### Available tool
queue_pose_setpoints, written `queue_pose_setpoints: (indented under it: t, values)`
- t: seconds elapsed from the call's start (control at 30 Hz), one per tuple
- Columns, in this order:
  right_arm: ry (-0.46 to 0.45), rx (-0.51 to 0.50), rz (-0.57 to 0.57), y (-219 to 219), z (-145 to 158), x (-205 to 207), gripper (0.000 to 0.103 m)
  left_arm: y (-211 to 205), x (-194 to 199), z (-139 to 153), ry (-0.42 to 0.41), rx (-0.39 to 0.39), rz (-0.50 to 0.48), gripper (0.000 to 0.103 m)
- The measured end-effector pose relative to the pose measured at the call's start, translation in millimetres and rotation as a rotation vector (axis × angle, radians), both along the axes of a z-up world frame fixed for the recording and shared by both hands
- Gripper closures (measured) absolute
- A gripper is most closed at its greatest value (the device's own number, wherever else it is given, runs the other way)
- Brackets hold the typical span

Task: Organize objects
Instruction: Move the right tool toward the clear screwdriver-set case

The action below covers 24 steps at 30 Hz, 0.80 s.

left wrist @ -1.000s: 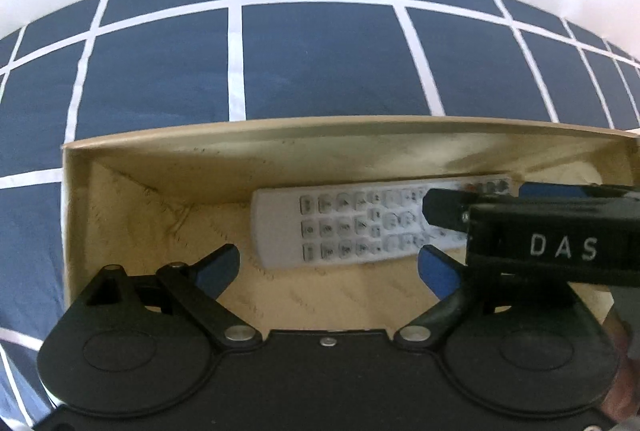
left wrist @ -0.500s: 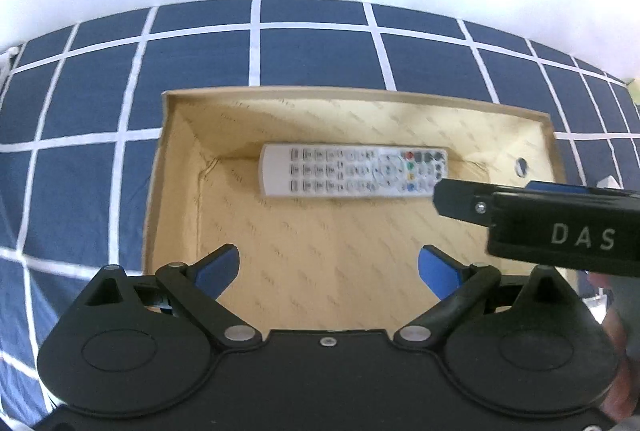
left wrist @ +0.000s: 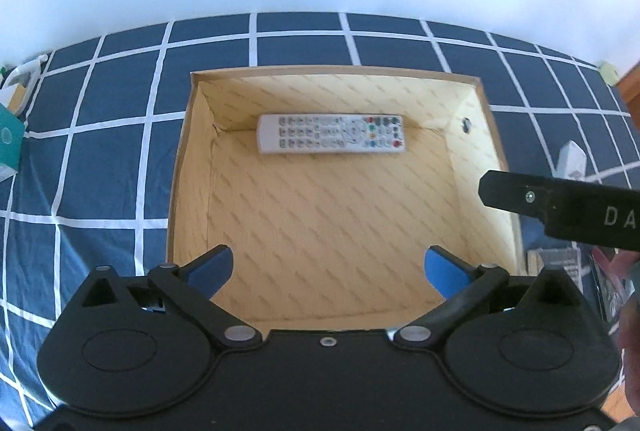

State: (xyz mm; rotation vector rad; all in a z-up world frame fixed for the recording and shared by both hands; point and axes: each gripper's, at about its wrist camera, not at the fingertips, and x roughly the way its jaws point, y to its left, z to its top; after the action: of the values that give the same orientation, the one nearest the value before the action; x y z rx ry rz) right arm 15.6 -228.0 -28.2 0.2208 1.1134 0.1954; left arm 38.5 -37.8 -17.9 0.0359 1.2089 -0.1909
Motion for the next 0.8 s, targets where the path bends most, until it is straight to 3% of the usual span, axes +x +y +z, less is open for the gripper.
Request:
queue_pose_setpoints:
  t: [0.5,0.8]
  values:
    - [-0.029,-0.023,-0.178,-32.7,19.2,-93.2,0.0,-15.3,-65.6,11.1,-0.014,-0.016,-0.14,0.0]
    - [-0.035,-0.038,-0.232,-52.1,27.0,-125.0,0.0,-42.5,-82.4,18.3,-0.034,-0.029,-0.198,0.0]
